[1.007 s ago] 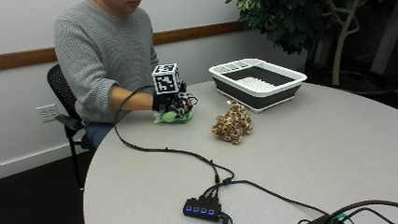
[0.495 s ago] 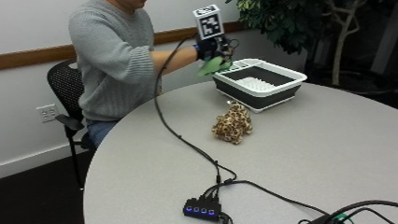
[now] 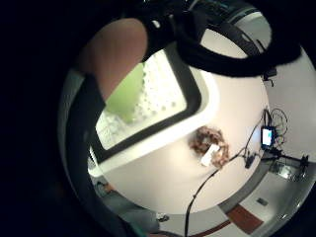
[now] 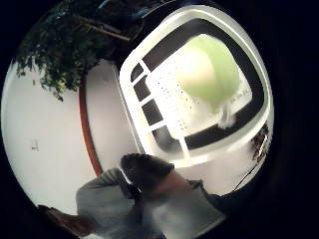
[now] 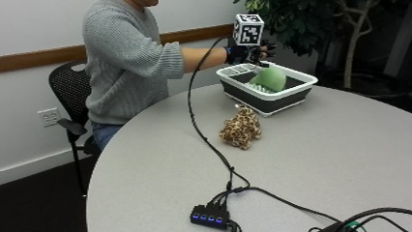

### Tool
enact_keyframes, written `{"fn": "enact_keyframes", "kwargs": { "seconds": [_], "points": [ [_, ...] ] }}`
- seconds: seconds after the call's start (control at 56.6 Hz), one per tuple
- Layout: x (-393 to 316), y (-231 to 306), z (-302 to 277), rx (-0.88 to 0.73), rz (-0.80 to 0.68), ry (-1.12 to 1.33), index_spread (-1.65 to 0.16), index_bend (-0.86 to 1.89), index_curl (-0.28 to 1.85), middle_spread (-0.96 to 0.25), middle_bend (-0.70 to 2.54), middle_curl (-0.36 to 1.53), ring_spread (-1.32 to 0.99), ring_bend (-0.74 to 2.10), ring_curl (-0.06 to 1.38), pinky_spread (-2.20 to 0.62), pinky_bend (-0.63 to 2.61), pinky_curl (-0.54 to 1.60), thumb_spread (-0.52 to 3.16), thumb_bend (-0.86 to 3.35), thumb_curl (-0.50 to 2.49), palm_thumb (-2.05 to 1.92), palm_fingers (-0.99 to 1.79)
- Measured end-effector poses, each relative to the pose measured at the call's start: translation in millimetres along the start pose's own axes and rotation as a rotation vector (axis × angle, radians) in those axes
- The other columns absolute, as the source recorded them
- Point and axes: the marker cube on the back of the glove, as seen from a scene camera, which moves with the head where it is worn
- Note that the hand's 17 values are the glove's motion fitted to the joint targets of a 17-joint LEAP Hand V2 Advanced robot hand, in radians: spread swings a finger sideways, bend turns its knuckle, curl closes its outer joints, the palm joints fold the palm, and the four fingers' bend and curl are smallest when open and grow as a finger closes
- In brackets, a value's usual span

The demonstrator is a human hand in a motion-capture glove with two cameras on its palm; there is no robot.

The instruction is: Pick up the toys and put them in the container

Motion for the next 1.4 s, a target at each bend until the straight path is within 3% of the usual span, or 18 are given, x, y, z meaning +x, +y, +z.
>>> {"fn": "enact_keyframes", "kwargs": {
  "seconds": [0.177,0.371,0.512,0.848,1.024,1.236,1.307,1.395],
  "points": [
    [68,53,-2,0.063,0.058,0.030,-0.29,0.10,0.33,-0.07,0.09,0.28,-0.08,0.17,0.36,0.03,1.09,0.40,0.96,-0.10,0.42,-0.13,-0.35],
    [161,106,38,-0.042,0.309,0.046,-0.31,0.13,0.30,-0.10,0.14,0.26,-0.09,0.24,0.37,0.04,1.01,0.36,1.21,-0.02,0.35,-0.02,-0.11],
    [186,128,49,-0.039,0.367,0.046,-0.32,0.13,0.28,-0.11,0.15,0.26,-0.10,0.25,0.38,0.04,1.01,0.35,1.29,-0.01,0.33,0.00,-0.11],
    [200,106,47,-0.044,0.362,0.091,-0.33,0.12,0.24,-0.12,0.15,0.26,-0.11,0.27,0.39,0.05,1.02,0.35,1.33,-0.01,0.32,0.03,-0.12],
    [215,86,134,-0.198,0.486,0.200,-0.34,0.12,0.23,-0.12,0.14,0.25,-0.10,0.26,0.39,0.05,1.07,0.36,1.33,-0.01,0.32,0.04,-0.10],
    [213,82,143,-0.163,0.460,0.240,-0.37,0.12,0.22,-0.10,0.20,0.27,-0.08,0.37,0.41,0.07,1.09,0.36,1.33,0.00,0.32,0.09,-0.02],
    [215,80,143,-0.084,0.477,0.265,-0.37,0.11,0.21,-0.10,0.24,0.29,-0.10,0.42,0.42,0.06,1.08,0.36,1.34,0.00,0.32,0.10,0.02],
    [222,82,136,0.045,0.459,0.279,-0.38,0.10,0.18,-0.15,0.52,0.38,-0.22,0.62,0.45,0.02,0.94,0.30,1.40,0.01,0.32,0.13,0.36]
  ]
}}
